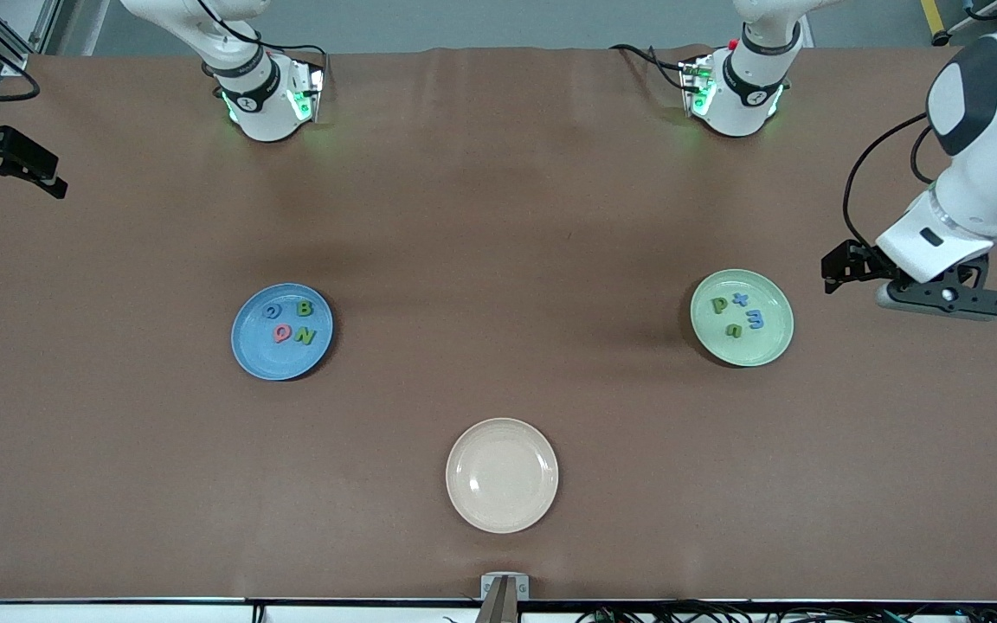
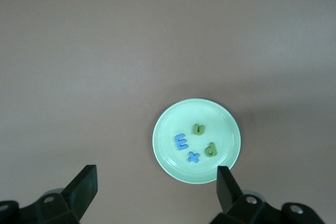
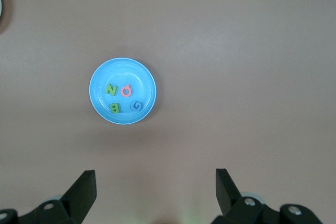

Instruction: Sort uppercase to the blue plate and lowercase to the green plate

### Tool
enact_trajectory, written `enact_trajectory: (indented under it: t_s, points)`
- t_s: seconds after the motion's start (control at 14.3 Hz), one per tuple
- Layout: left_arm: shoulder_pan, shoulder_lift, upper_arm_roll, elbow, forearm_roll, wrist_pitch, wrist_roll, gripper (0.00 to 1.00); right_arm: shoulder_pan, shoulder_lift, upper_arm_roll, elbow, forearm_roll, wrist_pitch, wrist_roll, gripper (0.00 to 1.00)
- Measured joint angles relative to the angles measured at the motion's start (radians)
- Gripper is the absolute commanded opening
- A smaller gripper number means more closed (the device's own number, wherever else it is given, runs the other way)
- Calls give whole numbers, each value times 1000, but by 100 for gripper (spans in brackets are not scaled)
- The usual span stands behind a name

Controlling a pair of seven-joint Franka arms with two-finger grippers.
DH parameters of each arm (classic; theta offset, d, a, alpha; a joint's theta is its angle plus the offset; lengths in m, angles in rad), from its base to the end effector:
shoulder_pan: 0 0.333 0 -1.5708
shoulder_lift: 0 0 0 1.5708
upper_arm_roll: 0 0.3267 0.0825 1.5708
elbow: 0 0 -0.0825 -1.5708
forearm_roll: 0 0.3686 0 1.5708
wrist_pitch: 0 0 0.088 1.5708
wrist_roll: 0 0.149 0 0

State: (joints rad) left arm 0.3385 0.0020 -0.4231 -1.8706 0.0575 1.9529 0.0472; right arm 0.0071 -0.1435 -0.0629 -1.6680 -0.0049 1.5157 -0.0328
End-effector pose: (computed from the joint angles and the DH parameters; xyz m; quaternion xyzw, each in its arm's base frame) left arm 0.5578 -0.0411 0.4875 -0.9960 0.0754 -0.0407 0.0259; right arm 0.4852 -0.0301 0.6177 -0.9999 0.0113 0.0044 0.0022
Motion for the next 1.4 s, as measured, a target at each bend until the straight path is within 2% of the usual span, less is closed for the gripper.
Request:
enact_trajectory:
  t_s: [0.14, 0.56, 0.91, 0.98, 1.05, 1.26, 1.4]
  points:
    - [1, -12, 0, 23, -22, -7, -33, 100, 0, 0, 0, 0, 0, 0, 0, 100]
    - [36, -28, 8, 169, -68, -184, -33, 100, 0, 0, 0, 0, 0, 0, 0, 100]
    - [38, -29, 14, 257, -72, -243, -30, 100, 2, 0, 2, 0, 0, -1, 0, 100]
    - [11, -29, 40, 271, -72, -258, -30, 100, 3, 0, 2, 0, 0, -1, 0, 100]
    - [-54, -29, 104, 283, -72, -274, -30, 100, 3, 0, 2, 0, 0, -2, 0, 100]
    - [-311, -29, 367, 297, -73, -308, -30, 100, 4, 0, 3, -1, 0, -3, 0, 100]
    - [-370, -29, 430, 297, -73, -313, -30, 100, 4, 0, 3, -1, 0, -5, 0, 100]
